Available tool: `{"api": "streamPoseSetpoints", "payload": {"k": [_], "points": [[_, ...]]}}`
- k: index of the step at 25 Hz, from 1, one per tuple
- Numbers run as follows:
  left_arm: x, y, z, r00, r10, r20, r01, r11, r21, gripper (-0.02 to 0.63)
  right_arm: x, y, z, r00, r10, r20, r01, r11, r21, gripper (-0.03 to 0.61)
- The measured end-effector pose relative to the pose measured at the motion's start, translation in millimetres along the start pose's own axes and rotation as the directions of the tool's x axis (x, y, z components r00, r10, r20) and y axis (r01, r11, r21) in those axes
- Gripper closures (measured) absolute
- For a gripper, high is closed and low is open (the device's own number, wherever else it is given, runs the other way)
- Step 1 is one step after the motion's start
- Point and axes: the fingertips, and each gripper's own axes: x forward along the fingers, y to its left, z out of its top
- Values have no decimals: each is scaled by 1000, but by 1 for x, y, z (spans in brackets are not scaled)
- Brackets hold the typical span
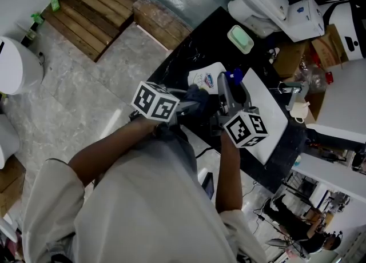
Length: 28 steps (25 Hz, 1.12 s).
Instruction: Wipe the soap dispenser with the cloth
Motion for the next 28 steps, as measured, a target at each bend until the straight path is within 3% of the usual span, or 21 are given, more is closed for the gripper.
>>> {"api": "streamPoseSetpoints", "payload": {"k": [6, 28], "points": [[0, 0, -2, 1000, -10, 11, 11, 999, -43, 479, 0, 0, -1, 1000, 5, 1, -5, 1000, -2, 443], [-17, -6, 24, 992, 2, 123, -2, 1000, -7, 479, -2, -2, -1, 1000, 28, 7, -28, 1000, 10, 443]]}}
